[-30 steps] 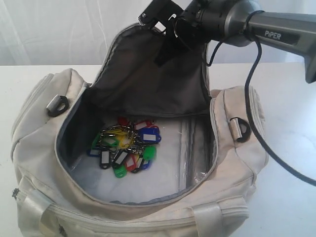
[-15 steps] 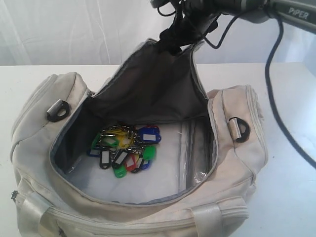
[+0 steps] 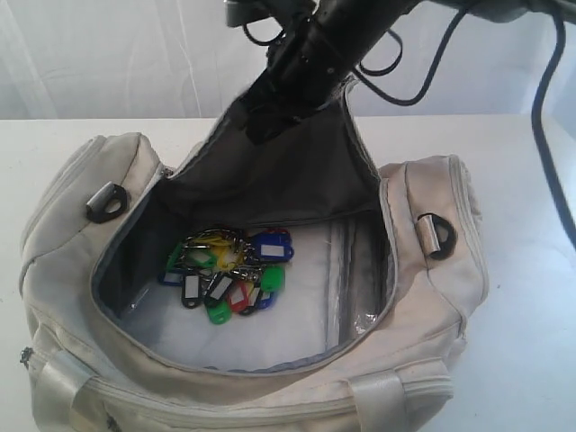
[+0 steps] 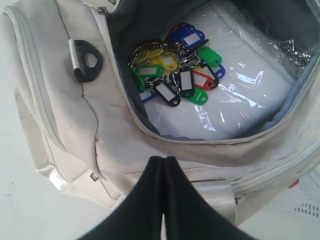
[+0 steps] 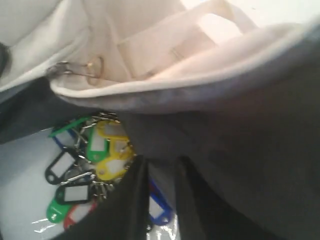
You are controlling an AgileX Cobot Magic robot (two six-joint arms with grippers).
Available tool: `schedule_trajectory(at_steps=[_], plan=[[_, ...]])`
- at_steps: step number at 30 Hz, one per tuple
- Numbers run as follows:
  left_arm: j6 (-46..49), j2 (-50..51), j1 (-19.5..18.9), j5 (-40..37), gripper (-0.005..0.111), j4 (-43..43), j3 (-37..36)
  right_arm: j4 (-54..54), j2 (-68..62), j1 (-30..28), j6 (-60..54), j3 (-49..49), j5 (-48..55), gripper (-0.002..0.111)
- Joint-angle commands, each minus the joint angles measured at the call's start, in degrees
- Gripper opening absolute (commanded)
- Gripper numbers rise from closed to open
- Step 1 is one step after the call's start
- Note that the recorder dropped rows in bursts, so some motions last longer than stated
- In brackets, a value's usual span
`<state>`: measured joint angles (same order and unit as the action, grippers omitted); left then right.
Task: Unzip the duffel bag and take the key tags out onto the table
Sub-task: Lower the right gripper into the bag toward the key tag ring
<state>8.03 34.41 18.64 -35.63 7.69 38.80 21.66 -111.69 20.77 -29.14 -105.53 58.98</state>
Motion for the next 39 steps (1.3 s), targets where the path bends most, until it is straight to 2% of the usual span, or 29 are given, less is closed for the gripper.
schedule_trajectory(at_steps=[1,5,9,11,17,24,29,35,39], plan=[[-0.1,-0.3,-0.2,-0.5,0.000,0.8,-0.1,2.6,-1.7,3.3,-3.7,2.2,-4.8,0.000],[-0.1,-0.4,-0.2,-0.8,0.000,0.8,-0.1,2.6,-4.8,5.5,-4.2,2.2,-10.3,0.000],[-0.1,-0.4,-0.2,-0.8,0.000,0.8,-0.1,2.7,-8.5,5.8,-3.3,2.1,-18.7,0.000],[-0.1,-0.4,-0.2,-0.8,0.000,0.8,-0.1,2.7,-10.0,5.8,-1.9,1.8,-19.8,0.000],[-0.1,-0.4,-0.2,-0.8,0.000,0.8,-0.1,2.7,-12.3,5.8,-6.6,-0.5,-4.5,0.000],[-0.1,-0.4,-0.2,-0.8,0.000,0.8,-0.1,0.7,-4.8,6.1,-9.2,-0.6,1.3,0.000],[-0.1,-0.4,-0.2,-0.8,0.000,0.8,-0.1,0.0,-2.7,6.8,-13.6,0.4,10.7,0.000],[-0.1,-0.4,-0.2,-0.8,0.000,0.8,-0.1,-9.5,-2.6,13.6,-14.5,6.1,6.4,0.000],[-0.1,-0.4,-0.2,-0.8,0.000,0.8,-0.1,-9.7,-3.6,16.4,-14.5,7.8,2.7,0.000]])
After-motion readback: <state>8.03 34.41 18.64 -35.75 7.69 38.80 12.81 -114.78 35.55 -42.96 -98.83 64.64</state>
